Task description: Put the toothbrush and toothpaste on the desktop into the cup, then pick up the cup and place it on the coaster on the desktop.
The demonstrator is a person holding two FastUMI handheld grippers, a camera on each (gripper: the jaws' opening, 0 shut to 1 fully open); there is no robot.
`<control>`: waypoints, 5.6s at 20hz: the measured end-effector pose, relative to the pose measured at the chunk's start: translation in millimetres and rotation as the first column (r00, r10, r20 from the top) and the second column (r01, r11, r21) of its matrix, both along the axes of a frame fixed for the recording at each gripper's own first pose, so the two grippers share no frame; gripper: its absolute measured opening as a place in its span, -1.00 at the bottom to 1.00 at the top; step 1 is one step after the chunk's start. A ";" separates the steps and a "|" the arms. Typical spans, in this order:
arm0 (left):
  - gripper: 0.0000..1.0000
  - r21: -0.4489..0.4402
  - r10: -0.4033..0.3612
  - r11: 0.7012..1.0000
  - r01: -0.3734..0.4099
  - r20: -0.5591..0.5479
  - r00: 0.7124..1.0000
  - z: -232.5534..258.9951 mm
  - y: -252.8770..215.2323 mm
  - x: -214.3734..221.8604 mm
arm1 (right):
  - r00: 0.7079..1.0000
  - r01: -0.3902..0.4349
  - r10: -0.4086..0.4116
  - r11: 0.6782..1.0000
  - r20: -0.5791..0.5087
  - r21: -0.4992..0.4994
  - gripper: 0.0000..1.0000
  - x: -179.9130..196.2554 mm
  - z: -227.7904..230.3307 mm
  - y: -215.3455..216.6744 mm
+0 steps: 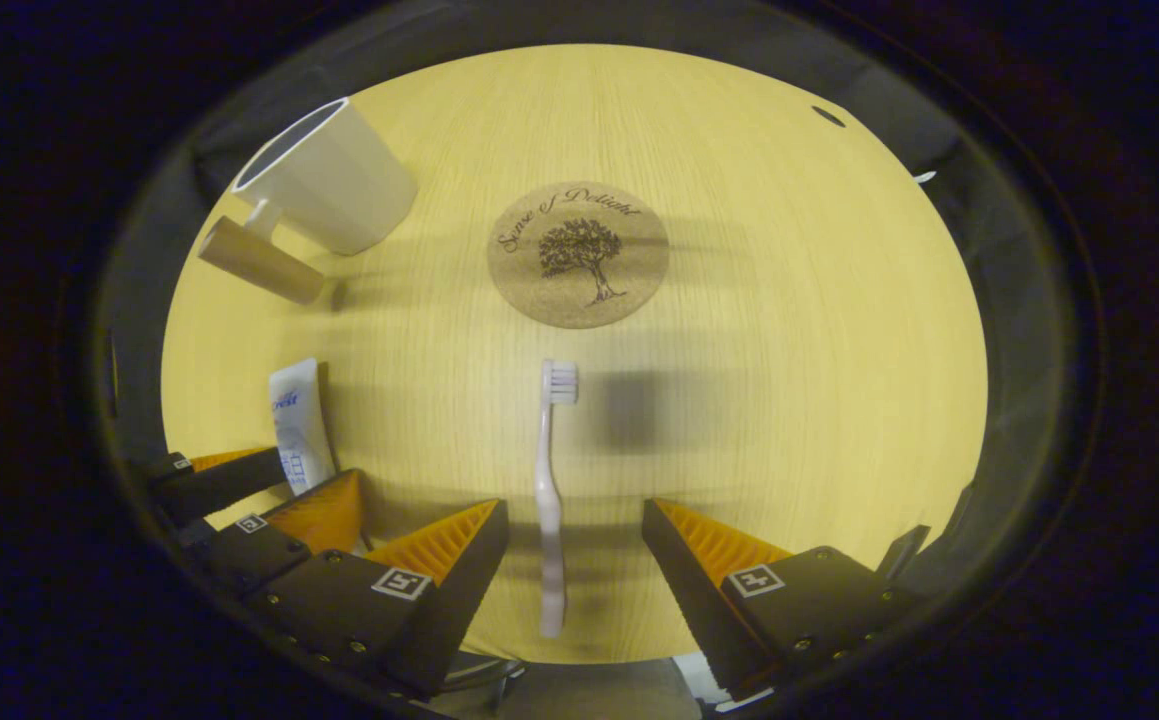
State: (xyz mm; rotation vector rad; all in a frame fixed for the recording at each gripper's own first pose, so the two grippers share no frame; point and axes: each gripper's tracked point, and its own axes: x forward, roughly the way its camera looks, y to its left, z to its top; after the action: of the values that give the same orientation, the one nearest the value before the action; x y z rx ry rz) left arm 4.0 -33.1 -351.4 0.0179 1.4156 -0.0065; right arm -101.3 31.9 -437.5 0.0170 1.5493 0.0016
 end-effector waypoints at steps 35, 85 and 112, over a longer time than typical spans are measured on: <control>-0.83 -0.108 0.259 0.963 -0.247 0.121 0.958 121.7 63.3 11.8 | 0.997 -0.070 0.071 0.997 -0.013 0.035 -0.96 5.9 0.3 -5.0; -0.56 -0.127 0.041 0.990 0.063 0.687 0.725 141.9 -15.5 304.9 | 0.999 -0.015 0.013 0.999 0.034 0.053 -0.94 4.2 -4.4 -9.3; 0.24 -0.097 0.062 0.995 0.029 0.803 0.592 262.4 75.6 199.5 | 0.991 0.075 -0.092 0.981 0.093 0.177 -0.95 34.4 30.7 8.0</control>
State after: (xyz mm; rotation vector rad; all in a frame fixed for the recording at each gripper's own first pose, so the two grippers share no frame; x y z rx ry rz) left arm 203.5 42.4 -89.1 -0.0714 0.4767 -0.0492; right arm -66.9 39.8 -406.7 0.2165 1.4430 0.0698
